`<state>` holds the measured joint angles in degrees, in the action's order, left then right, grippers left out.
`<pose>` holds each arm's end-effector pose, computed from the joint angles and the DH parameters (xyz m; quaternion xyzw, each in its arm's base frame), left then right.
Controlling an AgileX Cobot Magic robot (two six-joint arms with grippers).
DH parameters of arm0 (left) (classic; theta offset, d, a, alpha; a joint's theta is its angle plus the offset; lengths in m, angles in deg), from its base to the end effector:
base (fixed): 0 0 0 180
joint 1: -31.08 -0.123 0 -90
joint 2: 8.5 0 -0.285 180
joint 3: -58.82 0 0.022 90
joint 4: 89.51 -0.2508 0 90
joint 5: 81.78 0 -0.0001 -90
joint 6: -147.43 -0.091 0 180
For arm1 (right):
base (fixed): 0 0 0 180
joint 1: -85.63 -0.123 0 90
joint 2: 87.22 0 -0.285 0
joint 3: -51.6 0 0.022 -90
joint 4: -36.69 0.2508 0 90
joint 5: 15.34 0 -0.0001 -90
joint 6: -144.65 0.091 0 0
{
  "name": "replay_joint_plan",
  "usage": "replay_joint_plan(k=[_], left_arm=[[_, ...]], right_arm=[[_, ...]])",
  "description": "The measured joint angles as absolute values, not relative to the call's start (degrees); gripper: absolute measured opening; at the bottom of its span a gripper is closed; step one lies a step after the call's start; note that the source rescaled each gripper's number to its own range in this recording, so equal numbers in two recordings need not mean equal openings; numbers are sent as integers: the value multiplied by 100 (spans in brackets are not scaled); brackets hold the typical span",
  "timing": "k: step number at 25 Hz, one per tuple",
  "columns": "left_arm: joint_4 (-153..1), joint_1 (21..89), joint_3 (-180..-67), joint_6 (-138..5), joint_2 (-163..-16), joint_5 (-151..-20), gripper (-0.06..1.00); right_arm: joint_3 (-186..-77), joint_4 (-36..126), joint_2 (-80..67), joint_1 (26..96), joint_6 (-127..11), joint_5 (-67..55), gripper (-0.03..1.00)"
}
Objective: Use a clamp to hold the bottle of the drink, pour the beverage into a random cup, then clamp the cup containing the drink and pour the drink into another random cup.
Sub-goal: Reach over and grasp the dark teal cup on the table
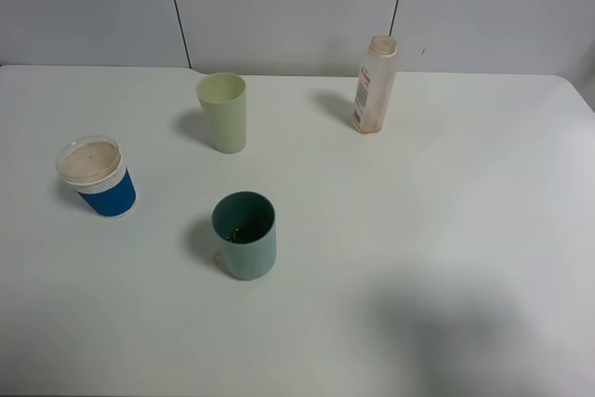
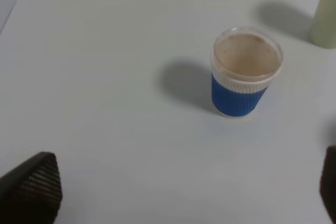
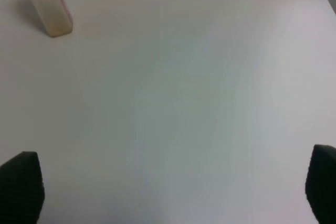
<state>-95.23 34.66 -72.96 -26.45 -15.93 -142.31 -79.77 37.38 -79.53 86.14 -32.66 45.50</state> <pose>-0.0061 0.0083 0.2796 -0.0209 0.8476 0.0050 0.5303 -0.0050 0.0010 0.2769 0.0236 0.8530 0.0159 0.5211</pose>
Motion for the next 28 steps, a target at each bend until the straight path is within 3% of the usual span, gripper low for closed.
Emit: replay_joint_plan(k=[28], left_arm=[[-9523,3466,-7296,-2645,-1593,-14231,100]], right_arm=[[-7977,3738,-7953,8614,-3266,4550,100]])
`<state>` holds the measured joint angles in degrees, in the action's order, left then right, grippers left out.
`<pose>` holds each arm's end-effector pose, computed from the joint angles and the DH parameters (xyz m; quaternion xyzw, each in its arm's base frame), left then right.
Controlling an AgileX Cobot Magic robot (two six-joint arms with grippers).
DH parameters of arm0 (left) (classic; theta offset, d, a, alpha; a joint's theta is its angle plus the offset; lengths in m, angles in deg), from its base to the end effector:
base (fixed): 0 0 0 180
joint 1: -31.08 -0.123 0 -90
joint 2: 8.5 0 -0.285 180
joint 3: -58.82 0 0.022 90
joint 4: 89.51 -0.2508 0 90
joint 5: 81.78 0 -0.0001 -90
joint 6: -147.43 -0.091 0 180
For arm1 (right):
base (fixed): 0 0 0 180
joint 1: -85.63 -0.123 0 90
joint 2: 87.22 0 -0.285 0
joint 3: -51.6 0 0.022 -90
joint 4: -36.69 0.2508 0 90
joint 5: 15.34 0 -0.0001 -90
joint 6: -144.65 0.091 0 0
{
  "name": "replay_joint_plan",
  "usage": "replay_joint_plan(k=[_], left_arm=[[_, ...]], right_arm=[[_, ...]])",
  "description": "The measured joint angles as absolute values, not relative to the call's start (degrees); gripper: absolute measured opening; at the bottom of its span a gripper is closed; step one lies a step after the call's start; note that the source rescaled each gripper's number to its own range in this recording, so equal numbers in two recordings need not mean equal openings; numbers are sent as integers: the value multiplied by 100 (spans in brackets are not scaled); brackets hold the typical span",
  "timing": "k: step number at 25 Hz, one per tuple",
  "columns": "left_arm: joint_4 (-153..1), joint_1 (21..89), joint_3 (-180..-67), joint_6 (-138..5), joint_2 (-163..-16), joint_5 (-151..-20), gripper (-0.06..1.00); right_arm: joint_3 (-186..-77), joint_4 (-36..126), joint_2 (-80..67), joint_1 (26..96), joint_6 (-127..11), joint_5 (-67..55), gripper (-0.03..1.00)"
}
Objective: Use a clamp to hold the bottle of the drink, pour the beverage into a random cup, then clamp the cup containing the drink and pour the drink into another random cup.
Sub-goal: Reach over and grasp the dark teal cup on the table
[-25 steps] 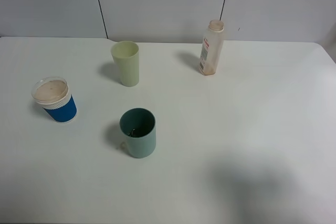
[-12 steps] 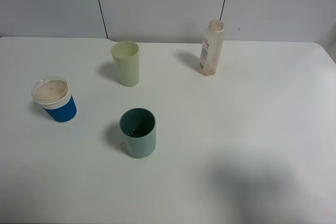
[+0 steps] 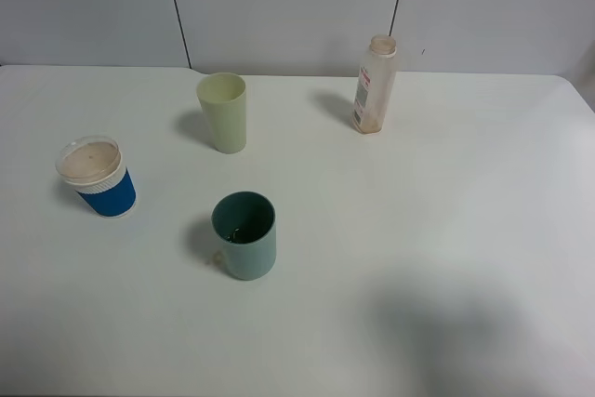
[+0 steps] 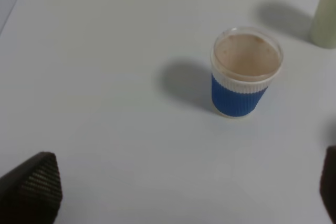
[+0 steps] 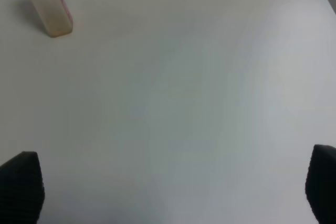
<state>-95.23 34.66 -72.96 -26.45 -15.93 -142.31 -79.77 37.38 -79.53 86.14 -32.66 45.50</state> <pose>-0.0061 0.0083 0.2796 -0.0209 0.8476 0.0050 0.5303 -0.0050 0.0010 0.2769 0.0236 0.8530 0.0159 0.5211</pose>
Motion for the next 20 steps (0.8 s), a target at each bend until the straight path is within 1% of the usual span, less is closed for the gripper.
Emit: replay_joint_plan(k=[6,9,12,20], left_arm=[[-9467,3466,-7322,-2645,-1593,-14189,100],[-8951,3466,-7491,-2663,-1623,-13309,100],[-8780,3466,-7507,-2878,-1854,-12622,100],[-7854,3466,-7507,-3665,-2956,-12008,100]], right_arm=[[-7977,3738,-7953,8614,-3266,4550,100],[-7977,3738,-7953,8614,-3266,4550,100],[-7977,3738,-7953,8614,-3266,4550,100],[-7977,3738,-7953,8614,-3266,4550,100]])
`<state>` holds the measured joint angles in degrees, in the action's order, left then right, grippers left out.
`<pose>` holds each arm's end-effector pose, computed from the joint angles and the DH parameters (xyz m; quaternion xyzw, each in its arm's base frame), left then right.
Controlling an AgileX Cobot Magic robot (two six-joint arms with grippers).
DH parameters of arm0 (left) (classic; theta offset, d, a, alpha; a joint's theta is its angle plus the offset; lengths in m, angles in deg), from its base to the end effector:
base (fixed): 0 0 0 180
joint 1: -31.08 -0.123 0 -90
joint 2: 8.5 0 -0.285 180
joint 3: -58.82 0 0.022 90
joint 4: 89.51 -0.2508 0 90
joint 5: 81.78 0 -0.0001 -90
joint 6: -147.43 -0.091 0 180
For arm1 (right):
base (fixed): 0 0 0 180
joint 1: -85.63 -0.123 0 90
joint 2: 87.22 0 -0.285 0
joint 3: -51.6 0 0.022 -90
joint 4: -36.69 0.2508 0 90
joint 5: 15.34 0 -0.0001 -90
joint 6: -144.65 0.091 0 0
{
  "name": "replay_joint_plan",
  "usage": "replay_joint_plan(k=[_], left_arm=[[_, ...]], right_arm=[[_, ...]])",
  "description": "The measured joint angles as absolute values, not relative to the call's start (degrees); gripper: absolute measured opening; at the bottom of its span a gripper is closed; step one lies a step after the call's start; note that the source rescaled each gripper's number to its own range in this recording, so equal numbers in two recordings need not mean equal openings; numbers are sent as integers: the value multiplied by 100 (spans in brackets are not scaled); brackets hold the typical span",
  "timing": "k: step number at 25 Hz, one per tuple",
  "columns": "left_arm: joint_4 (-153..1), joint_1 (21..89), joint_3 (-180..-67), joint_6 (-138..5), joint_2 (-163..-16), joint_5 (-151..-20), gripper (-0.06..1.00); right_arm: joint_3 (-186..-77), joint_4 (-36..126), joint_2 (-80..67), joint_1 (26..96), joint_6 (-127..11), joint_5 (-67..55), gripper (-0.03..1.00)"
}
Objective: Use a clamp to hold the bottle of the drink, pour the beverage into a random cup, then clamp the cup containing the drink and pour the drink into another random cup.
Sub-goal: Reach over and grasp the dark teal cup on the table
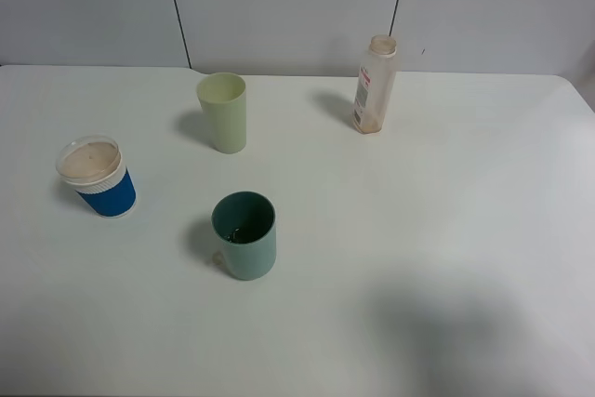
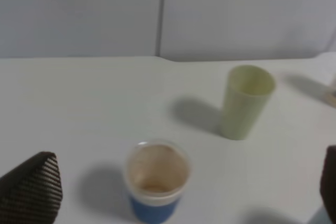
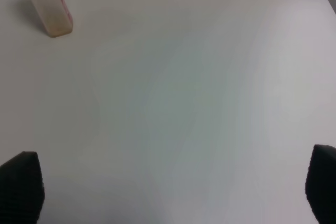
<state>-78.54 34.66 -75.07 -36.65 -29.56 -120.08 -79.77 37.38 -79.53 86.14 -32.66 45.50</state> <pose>0.0432 -0.0135 0.3196 0.0291 0.7920 -0.0899 0.6031 -0.0050 0.0010 0.2769 0.0236 0.8530 0.0159 0.5211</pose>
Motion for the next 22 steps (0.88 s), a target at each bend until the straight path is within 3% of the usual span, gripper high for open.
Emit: replay_joint_plan(k=[10,22], left_arm=[[-6795,3466,-7507,-3800,-3589,-10883,100],[-6693,3466,-7453,-4389,-3589,-12436,100]], right_arm=[[-7977,3738,-7953,8614,-3266,4550,100],[-7977,3738,-7953,8614,-3266,4550,100]])
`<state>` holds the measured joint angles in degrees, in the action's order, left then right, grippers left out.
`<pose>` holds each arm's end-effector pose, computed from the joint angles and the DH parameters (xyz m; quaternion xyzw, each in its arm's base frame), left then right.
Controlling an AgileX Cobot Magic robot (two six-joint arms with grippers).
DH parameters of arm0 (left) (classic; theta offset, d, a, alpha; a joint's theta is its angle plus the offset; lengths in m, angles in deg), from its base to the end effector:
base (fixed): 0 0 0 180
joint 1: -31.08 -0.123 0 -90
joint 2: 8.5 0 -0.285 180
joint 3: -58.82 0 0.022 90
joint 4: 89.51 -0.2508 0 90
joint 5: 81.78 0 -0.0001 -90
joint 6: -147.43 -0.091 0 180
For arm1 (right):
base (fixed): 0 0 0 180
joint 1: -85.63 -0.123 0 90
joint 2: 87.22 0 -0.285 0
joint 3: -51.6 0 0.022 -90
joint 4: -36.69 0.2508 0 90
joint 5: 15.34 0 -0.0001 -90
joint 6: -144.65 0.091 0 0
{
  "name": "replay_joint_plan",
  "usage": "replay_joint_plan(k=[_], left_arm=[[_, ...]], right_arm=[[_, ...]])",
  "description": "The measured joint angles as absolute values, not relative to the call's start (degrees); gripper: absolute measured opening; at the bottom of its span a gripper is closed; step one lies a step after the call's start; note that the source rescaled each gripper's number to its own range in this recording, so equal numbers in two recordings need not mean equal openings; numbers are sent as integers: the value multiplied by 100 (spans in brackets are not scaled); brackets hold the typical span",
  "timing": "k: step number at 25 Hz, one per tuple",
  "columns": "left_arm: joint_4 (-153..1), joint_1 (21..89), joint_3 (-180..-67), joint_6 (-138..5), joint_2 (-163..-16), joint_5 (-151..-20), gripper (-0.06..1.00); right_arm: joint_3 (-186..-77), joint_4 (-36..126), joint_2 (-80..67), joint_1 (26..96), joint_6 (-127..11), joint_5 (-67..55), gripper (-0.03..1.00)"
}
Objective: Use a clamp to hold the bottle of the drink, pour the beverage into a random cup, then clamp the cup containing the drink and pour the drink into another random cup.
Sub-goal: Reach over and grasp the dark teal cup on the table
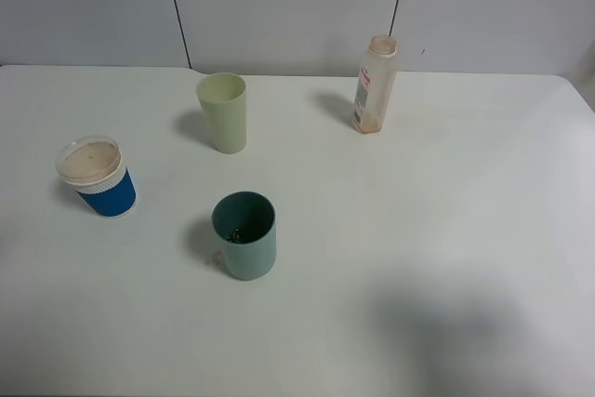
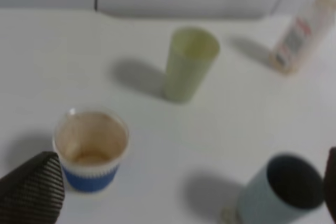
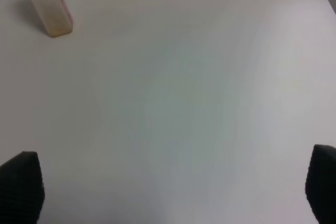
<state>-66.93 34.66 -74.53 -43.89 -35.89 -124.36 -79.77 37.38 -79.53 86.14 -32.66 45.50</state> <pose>0.0604 -0.0275 0.3079 0.0556 0.8343 -0.1532 0.5267 -0.0050 0.0010 0.2769 0.0236 0.8530 0.0159 0.5211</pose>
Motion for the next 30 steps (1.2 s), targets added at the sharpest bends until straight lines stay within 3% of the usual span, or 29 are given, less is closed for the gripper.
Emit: replay_joint_plan(k=[15,25,30], left_arm=[[-5173,3466,-6481,-6767,-3594,-11639,100],[-5567,3466,-6481,-6772,-3594,-10931,100],[-6361,3466,-6481,-5994,-3594,-10600,100]], right_arm=[[-7977,3738,-7953,8614,-3266,4550,100],[-7977,3738,-7953,8614,-3266,4550,100],[-7977,3738,-7953,8614,-3266,4550,100]])
